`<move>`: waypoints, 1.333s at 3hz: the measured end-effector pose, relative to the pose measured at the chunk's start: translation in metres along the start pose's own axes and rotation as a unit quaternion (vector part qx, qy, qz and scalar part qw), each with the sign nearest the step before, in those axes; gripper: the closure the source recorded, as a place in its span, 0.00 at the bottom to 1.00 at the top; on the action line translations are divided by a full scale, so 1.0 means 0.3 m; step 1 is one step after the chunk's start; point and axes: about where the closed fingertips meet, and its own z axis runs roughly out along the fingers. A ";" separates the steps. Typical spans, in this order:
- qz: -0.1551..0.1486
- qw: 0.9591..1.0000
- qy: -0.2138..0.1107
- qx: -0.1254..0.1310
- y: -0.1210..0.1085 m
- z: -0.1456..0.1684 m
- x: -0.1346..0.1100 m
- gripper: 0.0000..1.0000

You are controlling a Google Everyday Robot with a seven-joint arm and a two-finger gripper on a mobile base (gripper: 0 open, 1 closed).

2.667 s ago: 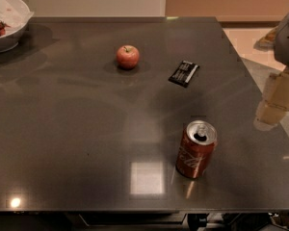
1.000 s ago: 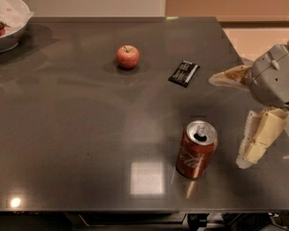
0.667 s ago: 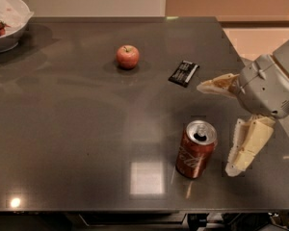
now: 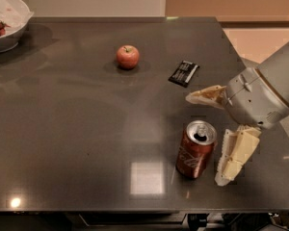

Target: Move coke can near rxbar chocolate

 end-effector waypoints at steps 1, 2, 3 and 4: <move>-0.007 1.000 -0.010 -0.007 0.016 0.013 -0.018 0.14; -0.012 1.000 -0.019 -0.013 0.034 0.014 -0.038 0.39; -0.010 1.000 -0.015 -0.012 0.031 0.012 -0.037 0.61; 0.008 1.000 0.001 0.008 -0.048 -0.010 -0.016 0.85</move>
Offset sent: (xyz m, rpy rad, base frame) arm -0.0184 0.0123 0.0036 0.0586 0.0262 0.0573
